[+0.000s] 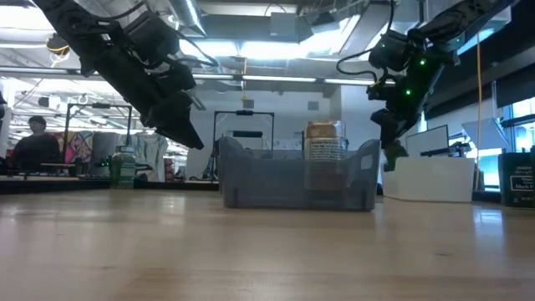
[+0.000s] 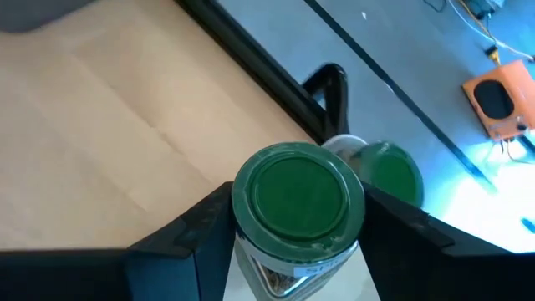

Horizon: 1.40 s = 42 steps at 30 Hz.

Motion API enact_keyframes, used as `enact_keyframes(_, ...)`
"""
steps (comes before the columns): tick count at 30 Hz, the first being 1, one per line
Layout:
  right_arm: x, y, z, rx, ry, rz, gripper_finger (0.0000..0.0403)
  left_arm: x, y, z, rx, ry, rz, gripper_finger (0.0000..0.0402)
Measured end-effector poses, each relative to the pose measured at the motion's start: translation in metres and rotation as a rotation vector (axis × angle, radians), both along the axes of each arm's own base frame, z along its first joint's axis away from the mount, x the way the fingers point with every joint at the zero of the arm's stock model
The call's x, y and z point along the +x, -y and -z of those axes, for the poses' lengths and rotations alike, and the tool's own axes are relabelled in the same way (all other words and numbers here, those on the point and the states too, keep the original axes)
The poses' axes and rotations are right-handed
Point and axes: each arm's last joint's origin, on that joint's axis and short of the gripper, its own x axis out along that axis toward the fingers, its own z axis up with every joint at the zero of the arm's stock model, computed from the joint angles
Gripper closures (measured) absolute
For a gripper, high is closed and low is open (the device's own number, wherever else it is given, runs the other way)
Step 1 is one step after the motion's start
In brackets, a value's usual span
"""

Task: Sort spices by type
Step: Put the green seasoning bottle into the white bin

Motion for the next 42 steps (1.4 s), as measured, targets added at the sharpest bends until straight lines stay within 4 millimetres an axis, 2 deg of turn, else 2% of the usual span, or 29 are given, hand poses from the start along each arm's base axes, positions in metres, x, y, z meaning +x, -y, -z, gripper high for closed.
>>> enact_keyframes(10,-0.007,0.001,0.029,-0.016,0.074,-0.004,0.0188,0.000,0.000,0.000,-0.001,-0.004,0.000,0.0139)
enact_keyframes(21,-0.017,0.004,0.023,-0.033,0.176,-0.002,0.0189,0.000,0.000,0.000,-0.001,-0.003,0.001,0.0139)
enact_keyframes(31,-0.036,0.008,0.045,-0.070,0.326,-0.004,0.0189,0.000,0.000,0.000,0.000,0.000,0.000,0.0139)
enact_keyframes(37,-0.037,0.006,0.049,-0.093,0.356,-0.020,0.0187,0.000,0.000,0.000,0.002,0.005,0.000,0.0139)
enact_keyframes(42,-0.038,0.006,0.051,-0.086,0.325,-0.010,0.0160,0.000,0.000,0.000,0.002,0.005,0.000,0.0139)
